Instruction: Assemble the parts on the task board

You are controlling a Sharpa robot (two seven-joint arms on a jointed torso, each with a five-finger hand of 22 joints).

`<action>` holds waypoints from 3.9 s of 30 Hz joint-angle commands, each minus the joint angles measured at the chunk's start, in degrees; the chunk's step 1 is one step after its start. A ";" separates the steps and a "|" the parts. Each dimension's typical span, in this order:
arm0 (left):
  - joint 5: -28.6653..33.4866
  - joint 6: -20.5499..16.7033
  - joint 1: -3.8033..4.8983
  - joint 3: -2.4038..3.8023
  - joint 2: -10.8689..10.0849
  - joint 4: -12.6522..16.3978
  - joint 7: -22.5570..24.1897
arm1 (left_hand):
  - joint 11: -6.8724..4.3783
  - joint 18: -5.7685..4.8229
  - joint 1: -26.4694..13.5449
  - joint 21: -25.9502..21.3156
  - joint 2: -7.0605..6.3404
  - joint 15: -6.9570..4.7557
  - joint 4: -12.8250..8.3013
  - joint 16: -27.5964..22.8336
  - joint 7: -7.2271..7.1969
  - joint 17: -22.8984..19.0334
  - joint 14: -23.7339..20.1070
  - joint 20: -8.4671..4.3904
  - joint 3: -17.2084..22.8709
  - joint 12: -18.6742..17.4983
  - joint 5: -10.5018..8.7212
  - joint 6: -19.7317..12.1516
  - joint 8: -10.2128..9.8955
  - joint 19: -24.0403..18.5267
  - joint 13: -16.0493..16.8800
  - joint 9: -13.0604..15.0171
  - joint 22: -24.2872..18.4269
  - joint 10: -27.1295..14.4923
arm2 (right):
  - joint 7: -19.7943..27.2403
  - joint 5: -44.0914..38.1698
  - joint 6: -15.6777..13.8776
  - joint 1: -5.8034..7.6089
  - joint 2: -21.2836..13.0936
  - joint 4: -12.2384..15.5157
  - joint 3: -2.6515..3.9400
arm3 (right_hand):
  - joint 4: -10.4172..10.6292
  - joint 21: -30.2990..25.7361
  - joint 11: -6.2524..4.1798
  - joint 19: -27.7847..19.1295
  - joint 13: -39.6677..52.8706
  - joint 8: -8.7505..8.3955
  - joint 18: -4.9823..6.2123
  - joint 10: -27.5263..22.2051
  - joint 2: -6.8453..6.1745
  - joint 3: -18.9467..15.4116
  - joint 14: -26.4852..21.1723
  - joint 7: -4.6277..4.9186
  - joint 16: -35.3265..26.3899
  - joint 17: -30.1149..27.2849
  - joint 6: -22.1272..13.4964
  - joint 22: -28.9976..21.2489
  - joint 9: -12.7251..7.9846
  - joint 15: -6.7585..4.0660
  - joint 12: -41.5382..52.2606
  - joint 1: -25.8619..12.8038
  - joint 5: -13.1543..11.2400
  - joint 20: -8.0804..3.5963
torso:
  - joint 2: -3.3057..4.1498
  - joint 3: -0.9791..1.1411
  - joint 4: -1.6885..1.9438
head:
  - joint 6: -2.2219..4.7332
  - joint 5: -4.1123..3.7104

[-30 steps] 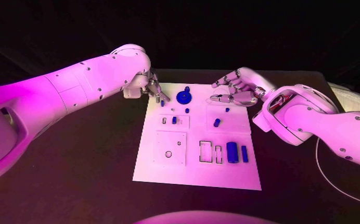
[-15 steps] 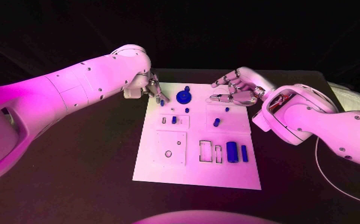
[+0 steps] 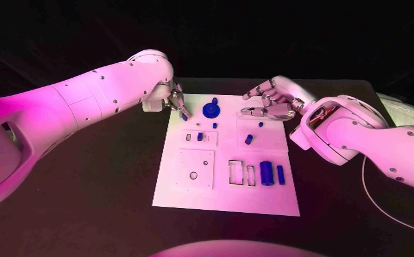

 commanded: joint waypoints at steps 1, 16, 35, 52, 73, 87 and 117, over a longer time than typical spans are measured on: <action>0.94 1.46 -0.17 -0.13 0.14 -0.07 0.91 | -0.09 0.27 2.90 -0.38 0.48 -0.16 -1.75 0.17 -0.16 15.09 5.92 -0.37 2.93 -0.55 0.88 -0.25 -0.61 2.70 -0.33 -0.08 9.07 -0.15 | 0.40 -0.09 0.80 -0.04 0.05 0.08 0.00 | 0.15 -0.32 -0.21 -0.42 0.09 0.09 0.37 -0.17 0.19 -0.34 4.38 -0.16 -0.20 8.15 0.41 0.02 0.07 -0.20 0.15 -0.13 0.30 -0.10 | 0.00 -0.01 0.00 | -0.09 0.01; 3.87 -5.69 -0.20 -0.21 -3.48 5.03 2.02 | 0.39 0.26 -2.63 -0.54 -7.02 0.35 -4.84 0.17 0.41 15.09 5.92 0.13 21.28 -1.27 3.16 0.52 -0.42 2.80 -1.67 -0.02 9.44 1.14 | 0.49 0.08 0.71 -0.04 -0.04 0.10 0.00 | 0.17 -0.33 -0.21 -0.43 0.11 0.10 0.38 -0.15 0.21 -0.37 4.37 -0.16 -0.24 8.09 0.42 0.00 0.07 -0.20 0.20 -0.14 0.31 -0.10 | -0.08 0.04 0.09 | -0.11 0.14; 2.63 -11.66 -2.13 -0.30 -13.68 21.15 4.14 | 0.13 0.00 -4.61 0.41 -9.75 0.20 -6.15 0.17 0.23 15.09 5.92 0.00 25.79 -0.91 4.52 1.27 -0.02 3.31 -1.58 0.20 10.26 2.17 | 0.57 0.25 0.75 -0.26 -0.25 -0.05 0.00 | 0.17 -0.33 -0.21 -0.43 0.11 0.10 0.38 -0.15 0.21 -0.37 4.37 -0.16 -0.24 8.09 0.42 0.00 0.07 -0.20 0.20 -0.14 0.31 -0.10 | -0.08 -0.08 0.11 | -0.39 0.68; 0.25 -11.23 -4.22 -0.36 -14.03 22.73 5.20 | 0.08 -0.02 -4.91 0.47 -10.26 0.16 -6.33 0.17 0.18 15.09 5.92 -0.02 26.51 -0.45 4.67 1.57 -0.02 3.35 -1.12 0.16 10.33 2.59 | 0.70 0.34 0.81 -0.56 -0.11 -0.09 0.00 | 0.27 -0.34 -0.21 -0.42 0.06 0.10 0.38 -0.18 0.26 -0.46 4.37 -0.16 -0.27 8.05 0.45 0.00 0.07 -0.20 0.14 -0.19 0.35 -0.11 | 0.07 -0.02 -0.06 | -0.52 0.75; -2.05 -6.87 -4.53 -0.69 -13.92 22.69 3.89 | 0.05 -0.06 -5.12 0.63 -10.54 0.14 -6.43 0.17 0.15 15.09 5.92 -0.03 26.97 -0.47 4.94 1.76 -0.03 3.42 -1.16 0.13 10.46 2.72 | 0.73 0.36 0.94 -0.60 -0.20 -0.05 0.00 | 0.27 -0.34 -0.21 -0.42 0.06 0.10 0.38 -0.18 0.26 -0.46 4.37 -0.16 -0.27 8.05 0.45 0.00 0.07 -0.20 0.14 -0.19 0.35 -0.11 | 0.06 -0.02 -0.06 | -1.09 0.98; -2.00 -6.44 -4.56 -0.69 -13.92 22.95 3.16 | 0.00 -0.06 -5.64 0.62 -10.89 0.11 -6.47 0.17 0.09 15.09 5.92 -0.05 27.72 -0.41 5.60 2.09 -0.01 3.43 -1.10 0.11 10.49 3.01 | 0.78 0.37 0.95 -0.62 -0.21 -0.01 0.00 | 0.27 -0.34 -0.21 -0.42 0.06 0.10 0.38 -0.18 0.26 -0.46 4.37 -0.16 -0.27 8.05 0.45 0.00 0.07 -0.20 0.14 -0.19 0.35 -0.11 | 0.04 0.02 -0.06 | -1.22 1.00; -0.10 -6.77 -4.57 -1.25 -11.27 21.20 -1.01 | -1.06 -0.40 -15.04 1.88 -10.94 -0.70 -1.43 0.17 -1.43 15.09 5.92 -0.72 23.69 1.35 5.66 4.88 1.46 4.05 0.65 0.89 11.56 4.70 | 0.80 0.53 0.86 -0.62 -0.48 0.28 0.00 | 0.36 -0.41 -0.21 -0.47 0.01 0.09 0.40 -0.21 0.30 -0.58 4.35 -0.17 -0.34 7.95 0.46 -0.11 0.07 -0.21 0.11 -0.21 0.38 -0.12 | 0.01 -0.01 -0.05 | -1.45 0.81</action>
